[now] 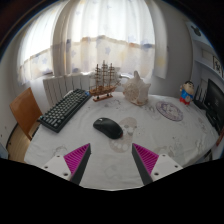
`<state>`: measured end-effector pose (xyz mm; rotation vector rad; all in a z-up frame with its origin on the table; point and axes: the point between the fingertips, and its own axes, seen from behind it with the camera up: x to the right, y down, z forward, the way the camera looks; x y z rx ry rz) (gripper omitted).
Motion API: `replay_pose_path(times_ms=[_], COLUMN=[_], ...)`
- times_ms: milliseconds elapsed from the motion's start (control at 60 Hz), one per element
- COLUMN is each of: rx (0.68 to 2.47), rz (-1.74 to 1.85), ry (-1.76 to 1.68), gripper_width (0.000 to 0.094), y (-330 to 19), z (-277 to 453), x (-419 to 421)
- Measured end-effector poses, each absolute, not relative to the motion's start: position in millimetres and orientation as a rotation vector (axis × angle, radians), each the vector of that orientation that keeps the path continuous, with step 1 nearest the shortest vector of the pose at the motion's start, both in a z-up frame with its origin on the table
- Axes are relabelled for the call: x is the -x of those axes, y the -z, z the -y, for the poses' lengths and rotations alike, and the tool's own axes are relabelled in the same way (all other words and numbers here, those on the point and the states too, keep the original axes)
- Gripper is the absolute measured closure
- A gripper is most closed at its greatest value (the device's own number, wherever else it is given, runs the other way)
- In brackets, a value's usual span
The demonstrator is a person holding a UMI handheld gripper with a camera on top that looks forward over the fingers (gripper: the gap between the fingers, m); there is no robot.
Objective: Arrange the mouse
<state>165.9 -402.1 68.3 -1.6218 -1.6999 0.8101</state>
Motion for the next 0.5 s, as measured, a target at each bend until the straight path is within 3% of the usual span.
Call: replay_pose_path(times_ms=[367, 500], rx=[1.586, 1.62], rz=[1.684, 1.674], ry=[-0.87, -0.887], gripper_width=[0.0081, 0.0076], y=[-4, -3], z=[398, 394], x=[-66, -41])
